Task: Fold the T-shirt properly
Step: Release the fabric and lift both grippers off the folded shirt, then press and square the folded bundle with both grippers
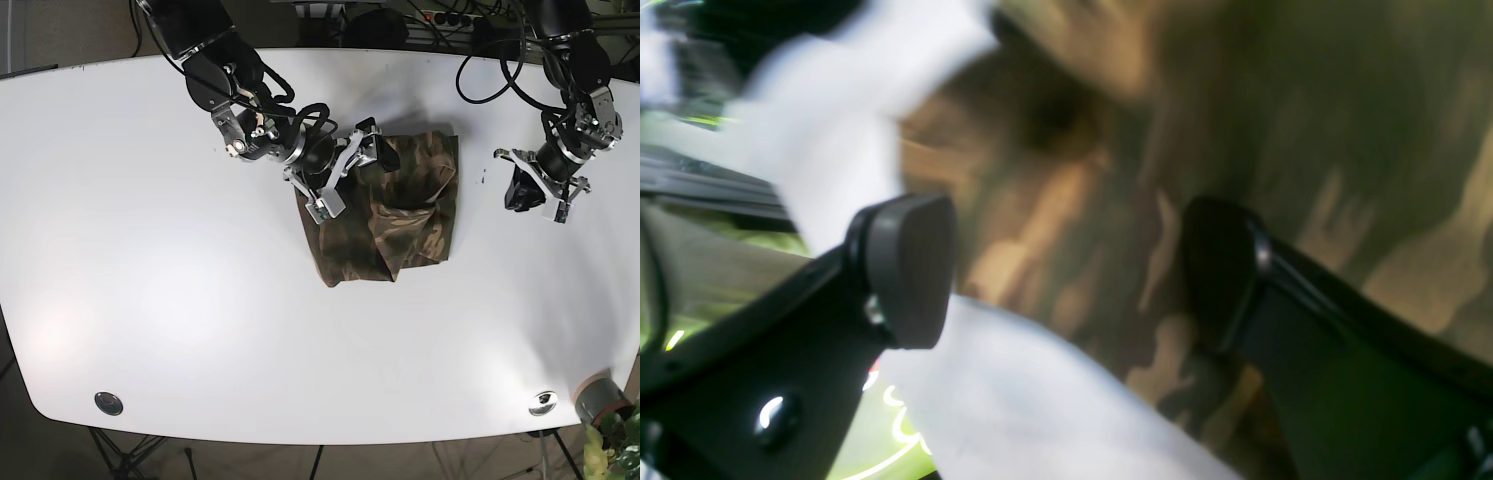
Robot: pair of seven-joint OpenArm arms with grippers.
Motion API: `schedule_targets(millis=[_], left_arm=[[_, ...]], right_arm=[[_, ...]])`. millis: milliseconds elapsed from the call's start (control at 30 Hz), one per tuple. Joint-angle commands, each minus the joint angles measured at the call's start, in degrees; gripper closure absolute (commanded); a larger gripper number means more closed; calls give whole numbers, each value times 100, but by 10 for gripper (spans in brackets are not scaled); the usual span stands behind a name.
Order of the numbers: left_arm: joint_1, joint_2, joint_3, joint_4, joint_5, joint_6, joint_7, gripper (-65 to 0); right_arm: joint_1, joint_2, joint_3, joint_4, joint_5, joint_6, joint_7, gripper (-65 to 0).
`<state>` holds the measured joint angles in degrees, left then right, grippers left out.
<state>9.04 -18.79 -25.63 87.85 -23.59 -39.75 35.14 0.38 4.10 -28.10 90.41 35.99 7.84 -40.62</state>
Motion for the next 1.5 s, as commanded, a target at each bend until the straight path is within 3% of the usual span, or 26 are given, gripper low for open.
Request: schedule_targets(millis=[0,367,533,667,933,1300,1467], left_arm=[[-55,-95,-35,89,-80,-25,-98,-76],[6,-121,-61,89,-89,-25,-98,-76],[59,-130,-53,133,-89,-25,-98,-76],[32,-130,-53,142,-89,-25,-98,-76],[-196,-130,0,142,-80,-25,-98,-79],[-240,-95,431,564,-124,-25,-98,-79],[-205,-33,844,1056,-89,-25,-98,-81]], right_arm=[[274,-194,10,-78,124,118,172,-509],[1601,-959,19,-1388,116,126,286,-509],[2261,-1310,10,-2408,168,126,831,-509],[2621,-1310,10,-2646,186,126,1306,-509],[2814,-1267,89,-2021,186,82,1315,-509],[2111,-1135,748,-773,168,82,506,-509],[1716,-775,845,-527,159,82,515,-509]])
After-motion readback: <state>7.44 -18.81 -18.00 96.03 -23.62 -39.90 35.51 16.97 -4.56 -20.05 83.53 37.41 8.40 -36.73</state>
